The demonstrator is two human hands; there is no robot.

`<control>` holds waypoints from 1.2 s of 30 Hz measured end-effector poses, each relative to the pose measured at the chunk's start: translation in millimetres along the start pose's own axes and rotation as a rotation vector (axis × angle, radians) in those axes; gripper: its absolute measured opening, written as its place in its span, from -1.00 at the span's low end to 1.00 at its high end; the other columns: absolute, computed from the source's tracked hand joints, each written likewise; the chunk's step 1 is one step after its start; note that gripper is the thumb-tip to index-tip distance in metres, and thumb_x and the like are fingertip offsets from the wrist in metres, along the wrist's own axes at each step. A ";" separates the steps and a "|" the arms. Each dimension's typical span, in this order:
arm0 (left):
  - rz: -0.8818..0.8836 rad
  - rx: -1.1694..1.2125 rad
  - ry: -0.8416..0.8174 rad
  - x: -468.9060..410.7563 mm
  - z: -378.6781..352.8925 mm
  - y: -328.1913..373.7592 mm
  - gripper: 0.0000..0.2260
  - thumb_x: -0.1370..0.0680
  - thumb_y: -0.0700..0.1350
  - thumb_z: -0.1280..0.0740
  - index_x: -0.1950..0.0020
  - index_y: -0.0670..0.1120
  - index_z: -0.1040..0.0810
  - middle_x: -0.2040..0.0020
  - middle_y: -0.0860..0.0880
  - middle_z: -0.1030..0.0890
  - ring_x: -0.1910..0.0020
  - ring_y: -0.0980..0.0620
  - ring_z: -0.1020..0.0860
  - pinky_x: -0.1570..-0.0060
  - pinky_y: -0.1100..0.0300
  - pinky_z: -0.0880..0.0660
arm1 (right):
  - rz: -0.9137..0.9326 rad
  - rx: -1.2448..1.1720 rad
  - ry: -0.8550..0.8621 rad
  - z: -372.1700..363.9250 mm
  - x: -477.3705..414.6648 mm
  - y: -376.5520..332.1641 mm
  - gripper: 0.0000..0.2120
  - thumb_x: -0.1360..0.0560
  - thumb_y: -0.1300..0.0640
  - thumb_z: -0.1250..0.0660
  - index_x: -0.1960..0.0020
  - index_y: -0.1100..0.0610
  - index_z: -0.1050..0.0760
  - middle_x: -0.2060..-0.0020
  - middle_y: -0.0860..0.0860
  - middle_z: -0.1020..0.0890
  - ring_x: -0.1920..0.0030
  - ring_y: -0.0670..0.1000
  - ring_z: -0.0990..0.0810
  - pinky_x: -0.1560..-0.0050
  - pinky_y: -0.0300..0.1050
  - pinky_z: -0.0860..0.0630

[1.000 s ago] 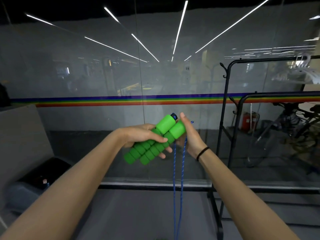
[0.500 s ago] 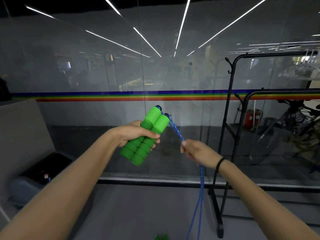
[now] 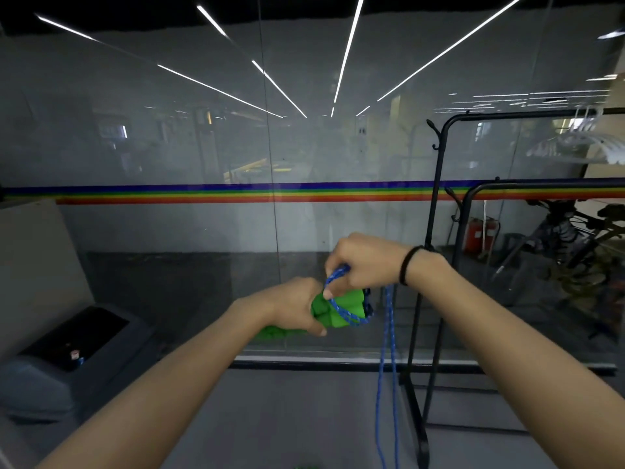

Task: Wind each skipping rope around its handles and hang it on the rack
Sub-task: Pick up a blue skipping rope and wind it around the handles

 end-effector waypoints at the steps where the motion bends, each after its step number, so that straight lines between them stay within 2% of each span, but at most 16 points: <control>1: -0.018 0.009 -0.018 1.7 -0.9 0.3 -0.73 -0.36 -0.07 -0.49 0.27 0.04 -0.38 0.35 0.11 -0.44 0.35 0.11 -0.43 0.39 0.29 -0.33 | 0.006 -0.101 0.029 5.2 -1.3 6.9 -0.75 -0.38 -0.07 -0.43 0.23 0.13 -0.61 0.44 0.02 -0.52 0.39 -0.09 -0.42 0.34 -0.24 -0.33; 4: -0.080 0.123 -0.037 8.9 2.2 4.1 -0.71 -0.35 -0.13 -0.50 0.31 0.09 -0.39 0.42 0.16 -0.43 0.45 0.26 -0.41 0.40 0.38 -0.30 | -0.005 -0.477 0.071 6.2 -2.9 28.5 -0.81 -0.35 0.02 -0.47 0.26 0.14 -0.59 0.38 0.10 -0.57 0.34 -0.11 -0.47 0.23 -0.23 -0.36; 6: -0.110 0.226 -0.012 13.4 6.8 8.5 -0.75 -0.35 -0.14 -0.51 0.28 0.08 -0.44 0.42 0.15 -0.44 0.45 0.25 -0.40 0.35 0.31 -0.34 | 0.003 -0.760 0.069 -5.9 -3.9 36.0 -0.92 -0.41 0.17 -0.41 0.23 0.16 -0.55 0.36 -0.01 -0.63 0.31 -0.13 -0.53 0.20 -0.28 -0.43; 8: -0.148 0.342 0.045 16.3 15.3 14.4 -0.80 -0.34 -0.15 -0.52 0.23 0.01 -0.50 0.37 0.12 -0.49 0.39 0.19 -0.44 0.31 0.26 -0.39 | 0.017 -0.979 0.118 -18.7 -5.1 40.6 -0.89 -0.45 0.32 -0.33 0.21 0.15 -0.51 0.38 -0.13 -0.65 0.33 -0.22 -0.57 0.25 -0.38 -0.48; 10: -0.147 0.464 0.103 18.7 23.9 16.7 -0.82 -0.34 -0.16 -0.52 0.14 -0.06 -0.57 0.28 0.06 -0.58 0.30 0.16 -0.53 0.23 0.24 -0.48 | 0.003 -1.171 0.161 -34.3 -4.3 50.9 -0.93 -0.35 0.26 -0.41 0.19 0.13 -0.56 0.30 -0.08 -0.68 0.27 -0.13 -0.63 0.25 -0.29 -0.56; 12: -0.113 0.527 0.129 20.2 26.2 14.7 -0.77 -0.33 -0.14 -0.53 0.06 -0.11 -0.60 0.21 -0.02 -0.64 0.24 0.11 -0.59 0.18 0.19 -0.54 | -0.011 -1.290 0.222 -44.2 -0.1 56.8 -0.80 -0.20 0.06 -0.53 0.22 0.11 -0.64 0.27 0.03 -0.68 0.25 0.02 -0.66 0.26 -0.17 -0.60; 14: -0.075 0.551 0.148 21.9 25.7 10.7 -0.75 -0.33 -0.15 -0.54 0.04 -0.10 -0.60 0.18 -0.03 -0.67 0.22 0.11 -0.62 0.20 0.22 -0.55 | -0.068 -1.314 0.309 -50.6 5.1 63.5 -0.94 -0.29 0.12 -0.46 0.31 0.09 -0.60 0.42 -0.03 -0.64 0.41 -0.06 -0.60 0.40 -0.23 -0.53; 16: -0.056 0.648 0.211 24.2 29.8 4.3 -0.78 -0.34 -0.17 -0.53 0.05 -0.09 -0.62 0.17 -0.04 -0.69 0.20 0.08 -0.65 0.19 0.22 -0.56 | -0.126 -1.298 0.306 -62.7 7.9 61.8 -0.79 -0.46 0.21 -0.27 0.35 0.08 -0.46 0.59 -0.08 -0.46 0.59 -0.13 -0.38 0.52 -0.26 -0.32; 17: -0.047 0.709 0.253 25.0 32.9 -0.1 -0.79 -0.34 -0.18 -0.52 0.05 -0.11 -0.62 0.17 -0.06 -0.70 0.19 0.05 -0.65 0.17 0.19 -0.57 | -0.153 -1.285 0.255 -69.9 9.4 56.6 -0.75 -0.54 0.19 -0.20 0.32 0.10 -0.42 0.59 -0.07 -0.39 0.59 -0.13 -0.30 0.53 -0.26 -0.26; 19: -0.020 0.789 0.348 26.8 41.4 -9.3 -0.78 -0.33 -0.19 -0.53 0.06 -0.16 -0.63 0.16 -0.10 -0.70 0.19 0.02 -0.65 0.16 0.18 -0.59 | -0.165 -1.203 0.172 -78.9 12.3 45.7 -0.69 -0.61 0.11 -0.08 0.26 0.13 -0.42 0.53 -0.01 -0.33 0.57 -0.11 -0.27 0.52 -0.28 -0.26; 22: 0.041 0.819 0.461 31.1 48.3 -21.8 -0.74 -0.27 -0.21 -0.56 0.09 -0.13 -0.64 0.23 -0.03 -0.69 0.27 0.07 -0.64 0.25 0.22 -0.57 | -0.220 -0.926 0.097 -79.0 20.7 31.9 -0.66 -0.61 0.02 -0.05 0.23 0.13 -0.44 0.51 0.00 -0.37 0.54 -0.09 -0.33 0.47 -0.27 -0.36; 25: 0.080 0.605 0.533 33.4 48.6 -33.8 -0.63 -0.23 -0.03 -0.58 0.00 0.00 -0.62 0.14 0.01 -0.70 0.16 0.06 -0.65 0.06 0.03 -0.61 | -0.245 -0.594 0.071 -66.3 28.6 22.4 -0.72 -0.59 0.04 -0.12 0.16 0.19 -0.46 0.46 -0.03 -0.43 0.50 -0.10 -0.40 0.38 -0.25 -0.39; 28: 0.092 0.345 0.538 33.8 43.9 -35.1 -0.50 -0.21 0.23 -0.43 -0.11 0.16 -0.50 0.08 0.13 -0.67 0.05 0.06 -0.62 0.00 -0.06 -0.56 | -0.204 -0.238 0.027 -49.5 31.3 8.3 -0.75 -0.57 0.03 -0.16 0.09 0.21 -0.46 0.30 0.01 -0.48 0.29 0.00 -0.46 0.23 -0.13 -0.37; 30: 0.105 0.198 0.502 31.4 39.7 -29.9 -0.49 -0.29 0.24 -0.40 -0.19 0.18 -0.41 0.00 0.10 -0.64 -0.02 0.00 -0.60 -0.03 -0.07 -0.53 | -0.182 -0.104 0.015 -38.7 31.1 -0.4 -0.79 -0.55 0.02 -0.18 0.12 0.14 -0.45 0.26 0.01 -0.46 0.21 0.04 -0.45 0.17 -0.13 -0.35; 33: 0.157 -0.069 0.432 27.4 33.8 -22.1 -0.46 -0.39 0.20 -0.39 -0.31 0.13 -0.31 -0.12 0.00 -0.61 -0.09 -0.11 -0.56 -0.02 0.00 -0.49 | -0.158 0.063 0.012 -23.4 30.0 -10.9 -0.76 -0.54 -0.01 -0.20 0.03 0.14 -0.52 0.25 0.05 -0.50 0.17 0.06 -0.47 0.19 -0.10 -0.38; 36: 0.165 -0.187 0.338 27.3 28.6 -14.0 -0.51 -0.37 0.20 -0.41 -0.23 0.12 -0.38 -0.09 -0.01 -0.62 -0.10 -0.12 -0.56 0.07 0.10 -0.38 | -0.089 0.174 0.042 -6.8 25.3 -21.6 -0.76 -0.47 -0.06 -0.29 0.02 0.09 -0.58 0.20 0.06 -0.56 0.17 0.05 -0.50 0.22 -0.12 -0.37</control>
Point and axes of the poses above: each hand's wrist, its own x-axis away from the middle knuckle, its own z-axis out of the back of the hand, y = z × x, the point moved 9 cm from there along -x, towards the middle knuckle
